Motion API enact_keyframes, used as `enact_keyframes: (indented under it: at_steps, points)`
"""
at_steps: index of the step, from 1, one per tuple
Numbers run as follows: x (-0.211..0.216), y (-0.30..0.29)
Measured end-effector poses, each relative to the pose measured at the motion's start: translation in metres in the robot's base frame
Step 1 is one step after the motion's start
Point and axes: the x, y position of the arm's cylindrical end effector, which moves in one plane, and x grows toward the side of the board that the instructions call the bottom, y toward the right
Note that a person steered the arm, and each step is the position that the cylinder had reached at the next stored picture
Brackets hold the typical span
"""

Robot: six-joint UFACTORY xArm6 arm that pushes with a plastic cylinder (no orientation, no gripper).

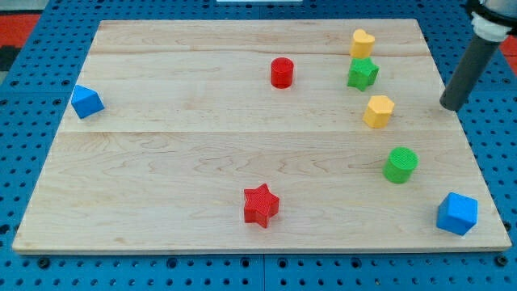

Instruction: Slide the yellow hexagon a bit left

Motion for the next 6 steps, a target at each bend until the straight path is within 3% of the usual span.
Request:
enact_keyframes:
  at_steps: [4, 6]
  points:
    - [0.01, -0.081]
    - [0.01, -0.083]
